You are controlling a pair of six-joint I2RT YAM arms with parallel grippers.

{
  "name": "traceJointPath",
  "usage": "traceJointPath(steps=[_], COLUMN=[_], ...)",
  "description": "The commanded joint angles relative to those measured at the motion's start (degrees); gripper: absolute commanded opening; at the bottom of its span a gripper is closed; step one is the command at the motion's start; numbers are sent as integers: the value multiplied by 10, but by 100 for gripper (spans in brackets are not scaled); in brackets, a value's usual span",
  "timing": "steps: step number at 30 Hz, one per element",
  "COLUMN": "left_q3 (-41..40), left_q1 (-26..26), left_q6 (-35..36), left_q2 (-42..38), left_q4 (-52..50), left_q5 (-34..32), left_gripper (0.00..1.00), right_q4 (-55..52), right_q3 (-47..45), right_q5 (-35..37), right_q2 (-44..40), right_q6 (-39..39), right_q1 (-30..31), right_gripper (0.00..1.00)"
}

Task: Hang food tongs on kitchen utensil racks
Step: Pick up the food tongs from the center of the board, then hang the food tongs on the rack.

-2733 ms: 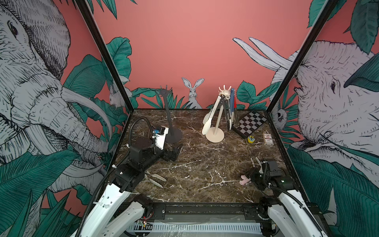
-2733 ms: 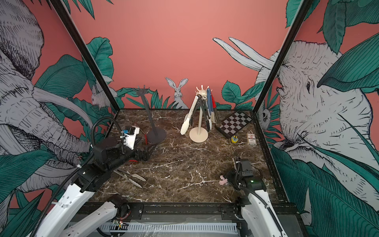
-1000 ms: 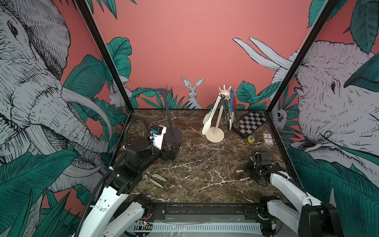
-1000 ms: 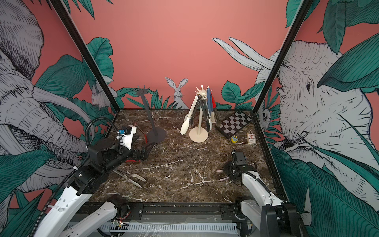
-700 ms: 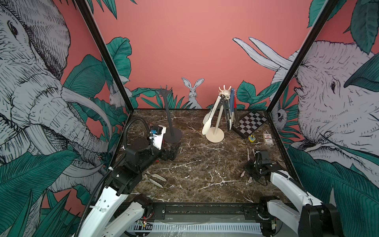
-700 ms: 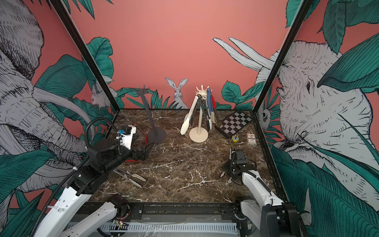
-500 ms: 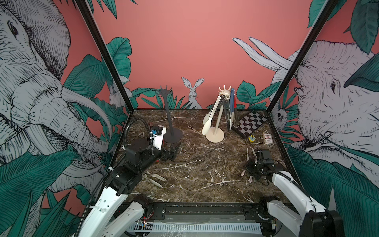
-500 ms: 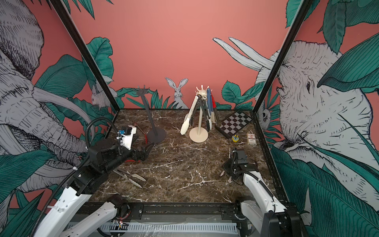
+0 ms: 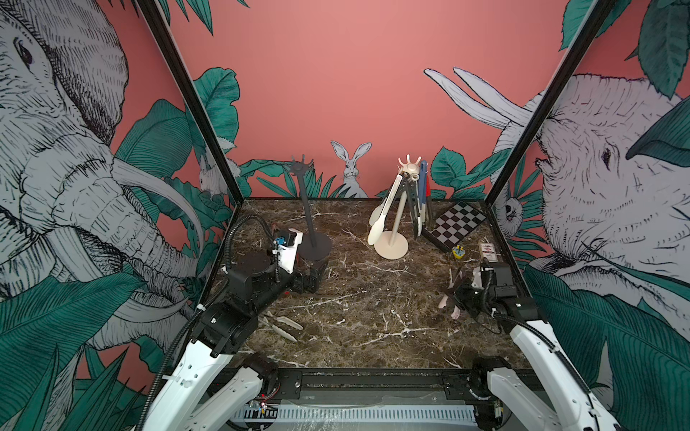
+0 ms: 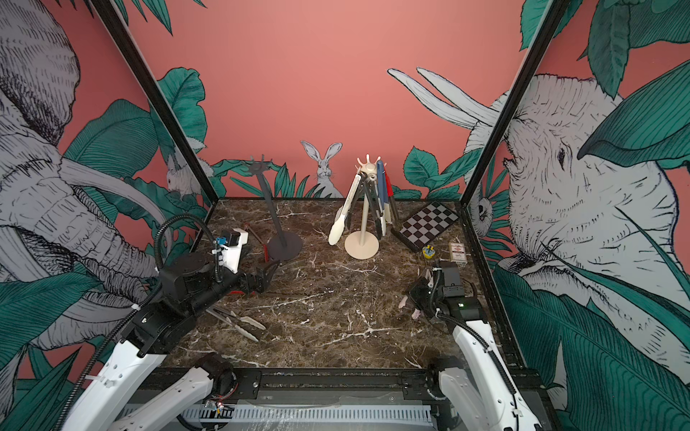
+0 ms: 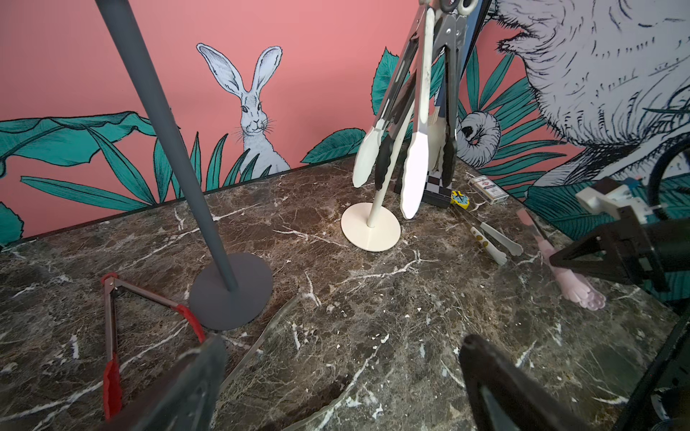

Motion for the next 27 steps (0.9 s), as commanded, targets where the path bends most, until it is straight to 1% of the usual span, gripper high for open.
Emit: traceJointPath(steps=[1,5,10,15,17,20,24,27], left_q3=[20,27,36,38,39,43,48,46], left_q1=[3,3,3,4,3,4,3,4], left_q6=[-2,-7,-14,-18,-18,-23,-44,-58], left_q2=[-7,-10,-18,-29,-32,-31,-23,-21], left_q4=[-10,-18,-28,-34,-36,-46,-68,-77], left_q5=[-6,-7,-8,-16,-18,-22,-36,-44], left_gripper=[99,99,99,99,99,99,99,99], right_q4=[-13,12,112,183,203,211,227,233], right_q3=[45,87,114,150,166,202,238,265], right_q5=[-10,-15,-8,-9,-12,4,54,79], right_q2=[-5,-5,-32,-35,-28,-10,10,32], right_q6=[-11,-53,-90,-152,-176,-223,-282,-307], right_q1=[2,5,14,39,56,99,172,210], right_gripper=[0,0,0,0,0,0,0,0])
